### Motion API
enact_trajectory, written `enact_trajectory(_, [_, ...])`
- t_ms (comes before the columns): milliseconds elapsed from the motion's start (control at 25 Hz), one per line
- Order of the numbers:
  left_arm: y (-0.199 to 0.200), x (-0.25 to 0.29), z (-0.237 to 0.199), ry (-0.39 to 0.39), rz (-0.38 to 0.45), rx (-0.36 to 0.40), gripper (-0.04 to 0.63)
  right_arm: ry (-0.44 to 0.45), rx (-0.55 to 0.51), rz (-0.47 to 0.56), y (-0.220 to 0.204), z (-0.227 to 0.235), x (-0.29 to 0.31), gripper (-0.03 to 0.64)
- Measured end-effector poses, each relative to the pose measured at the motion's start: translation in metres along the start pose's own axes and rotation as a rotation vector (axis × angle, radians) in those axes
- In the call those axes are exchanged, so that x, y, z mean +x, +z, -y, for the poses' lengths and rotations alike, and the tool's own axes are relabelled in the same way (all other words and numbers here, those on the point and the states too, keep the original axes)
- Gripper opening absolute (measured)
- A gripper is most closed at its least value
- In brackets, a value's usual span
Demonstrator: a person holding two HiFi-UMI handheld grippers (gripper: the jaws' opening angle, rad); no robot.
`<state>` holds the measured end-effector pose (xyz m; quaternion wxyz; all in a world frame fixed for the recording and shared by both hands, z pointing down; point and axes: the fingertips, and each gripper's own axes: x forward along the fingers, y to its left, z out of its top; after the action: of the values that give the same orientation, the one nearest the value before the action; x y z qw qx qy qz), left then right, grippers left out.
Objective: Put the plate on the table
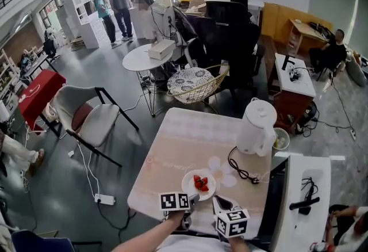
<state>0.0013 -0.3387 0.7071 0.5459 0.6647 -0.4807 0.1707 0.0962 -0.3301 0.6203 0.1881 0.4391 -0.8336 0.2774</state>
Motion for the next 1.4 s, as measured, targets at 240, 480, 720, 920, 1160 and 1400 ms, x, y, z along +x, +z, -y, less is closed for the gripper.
enact_trajectory(240, [0.008,-0.011,-0.006,0.052,0.026,0.116,0.245,0.002,-0.003,-0.001,-0.001,-0.007,0.001,0.006])
enact_trajectory(480, [0.018,-0.031,0.015,-0.025,0.092,0.181,0.244,-0.006,0.0,0.027,0.005,-0.017,-0.002,0.006])
enact_trajectory(720, [0.021,-0.063,0.041,-0.1,0.147,0.302,0.241,-0.022,0.009,0.066,0.013,-0.038,-0.012,0.006])
enact_trajectory(920, [0.019,-0.094,0.056,-0.133,0.191,0.406,0.193,-0.038,0.012,0.097,0.02,-0.057,-0.025,0.005])
enact_trajectory(1160, [0.013,-0.13,0.069,-0.172,0.251,0.522,0.118,-0.048,0.011,0.144,0.029,-0.084,-0.04,0.005])
enact_trajectory(1400, [0.008,-0.165,0.076,-0.207,0.32,0.595,0.049,-0.046,0.01,0.192,0.034,-0.112,-0.055,0.005])
